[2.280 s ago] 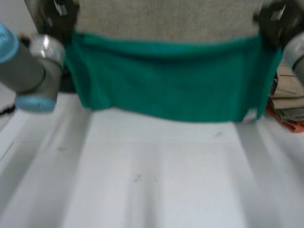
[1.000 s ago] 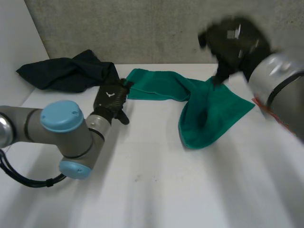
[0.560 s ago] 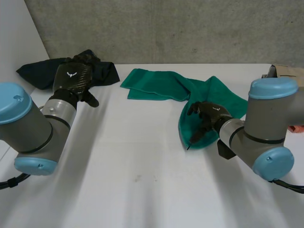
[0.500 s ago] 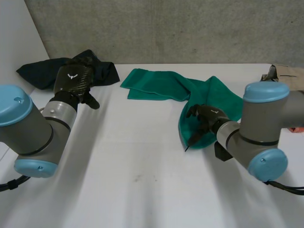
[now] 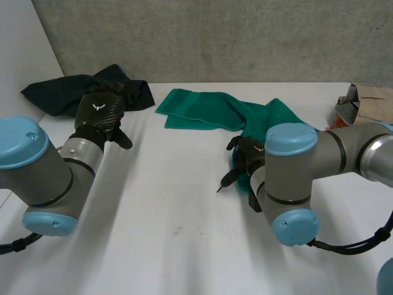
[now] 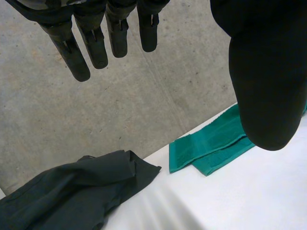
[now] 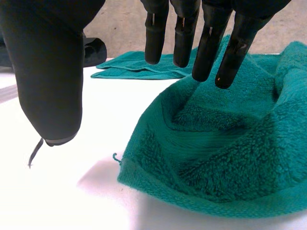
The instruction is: Fold the laundry.
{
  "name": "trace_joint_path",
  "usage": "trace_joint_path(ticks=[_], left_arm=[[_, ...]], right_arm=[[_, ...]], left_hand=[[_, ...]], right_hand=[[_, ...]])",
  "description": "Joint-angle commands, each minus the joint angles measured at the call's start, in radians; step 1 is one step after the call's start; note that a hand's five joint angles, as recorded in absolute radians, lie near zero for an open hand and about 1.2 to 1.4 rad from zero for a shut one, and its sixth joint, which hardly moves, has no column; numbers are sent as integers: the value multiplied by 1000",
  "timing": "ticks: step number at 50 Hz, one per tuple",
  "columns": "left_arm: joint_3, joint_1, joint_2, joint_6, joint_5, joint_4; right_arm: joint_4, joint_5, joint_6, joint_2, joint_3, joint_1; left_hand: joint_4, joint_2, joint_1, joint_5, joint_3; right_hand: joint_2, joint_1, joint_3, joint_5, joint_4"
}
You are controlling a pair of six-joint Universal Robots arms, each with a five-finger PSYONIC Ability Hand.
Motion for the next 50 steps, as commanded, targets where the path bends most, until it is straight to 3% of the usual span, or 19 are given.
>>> trace_joint_path(ticks=[1, 12, 16, 20, 24, 30, 35, 38, 41, 43, 50], left_arm=[[-1, 1, -2, -1, 1, 0], [-1, 3, -3, 0, 1, 0], [-1, 1, -3, 0, 1, 0], [-1, 1, -3, 0, 1, 0], [1, 3, -2, 0, -1, 0], [8, 9, -3, 6, 2, 3], [50, 12, -27, 9, 8, 6], [77, 12, -72, 11, 13, 3], [129, 6, -129, 9, 39, -2], [166, 1, -191, 11, 77, -9], [246, -29, -308, 8, 117, -14]], right_arm=[[1, 109, -11, 59, -35, 4], [0, 146, -66, 91, -52, -1], [3, 146, -76, 91, -51, -4], [9, 129, -73, 88, -50, -4], [26, 106, -74, 61, -37, -13], [81, -17, -137, -135, 18, -88], [197, -190, -452, -290, 72, -142], [277, -242, -584, -334, 89, -145], [348, -250, -648, -428, 86, -138], [374, -267, -648, -568, 80, -138], [391, -287, -649, -732, 58, -144]], left_hand=[[20, 16, 32, 25, 11], [20, 16, 32, 25, 11], [20, 16, 32, 25, 11], [23, 19, 35, 28, 14], [20, 16, 32, 25, 11], [23, 19, 35, 28, 14], [20, 16, 32, 25, 11], [20, 16, 32, 25, 11], [20, 16, 32, 25, 11], [20, 16, 32, 25, 11], [20, 16, 32, 25, 11]], right_hand=[[14, 66, 31, 40, 36], [123, 175, 139, 149, 145], [325, 377, 341, 351, 347], [954, 1006, 971, 980, 976], [956, 1008, 972, 982, 978], [956, 1008, 972, 982, 978], [956, 1008, 972, 982, 978], [956, 1008, 972, 982, 978], [956, 1008, 972, 982, 978], [956, 1008, 972, 982, 978], [956, 1008, 972, 982, 978]])
